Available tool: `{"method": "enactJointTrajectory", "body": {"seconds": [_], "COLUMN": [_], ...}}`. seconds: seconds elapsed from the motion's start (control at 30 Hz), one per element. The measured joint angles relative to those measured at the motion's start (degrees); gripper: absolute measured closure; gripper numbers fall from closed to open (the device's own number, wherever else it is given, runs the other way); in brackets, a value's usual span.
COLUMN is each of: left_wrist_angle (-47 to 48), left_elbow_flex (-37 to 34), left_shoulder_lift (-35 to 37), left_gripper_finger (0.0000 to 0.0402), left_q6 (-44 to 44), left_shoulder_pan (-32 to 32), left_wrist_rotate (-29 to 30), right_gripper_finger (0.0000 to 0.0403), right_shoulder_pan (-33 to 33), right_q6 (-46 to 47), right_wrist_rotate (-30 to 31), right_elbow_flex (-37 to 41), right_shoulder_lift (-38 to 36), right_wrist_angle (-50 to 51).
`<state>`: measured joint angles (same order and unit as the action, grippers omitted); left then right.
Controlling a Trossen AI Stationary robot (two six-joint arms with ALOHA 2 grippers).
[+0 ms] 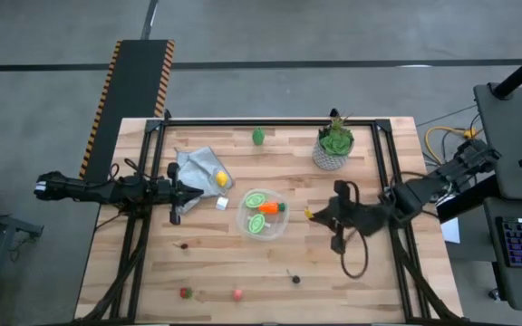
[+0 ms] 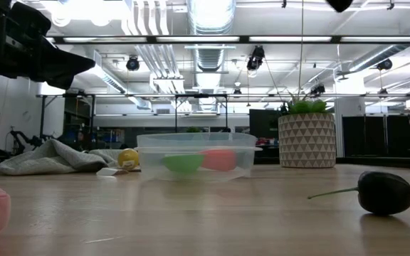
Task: Pick and placing Produce into tupperware
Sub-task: Put the yellow corn into the transparent bin
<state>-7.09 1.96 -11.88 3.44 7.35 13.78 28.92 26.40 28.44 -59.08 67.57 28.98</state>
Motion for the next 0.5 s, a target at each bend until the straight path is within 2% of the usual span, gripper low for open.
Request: {"method": "enactJointTrajectory", "body": {"seconds": [0.17, 0.5], "left_wrist_angle": [0.0, -0.4], "left_elbow_flex": [0.0, 0.0], "left_shoulder_lift": [0.0, 0.0], "left_gripper_finger": [0.0402, 0.0402], "left_q6": [0.0, 0.0], "left_shoulder_pan": [0.0, 0.0], "left_wrist_rotate": [0.0, 0.0], "right_gripper_finger": [0.0394, 0.0394], "right_shoulder_pan": [-6.6, -17.1], "right_q6": [-3.3, -13.9], "right_wrist_rotate": [-9.2, -20.9], "right_elbow_flex": [-0.8, -3.3], "right_shoulder_lift": [0.9, 7.9], "right_wrist_angle": [0.3, -1.2]}}
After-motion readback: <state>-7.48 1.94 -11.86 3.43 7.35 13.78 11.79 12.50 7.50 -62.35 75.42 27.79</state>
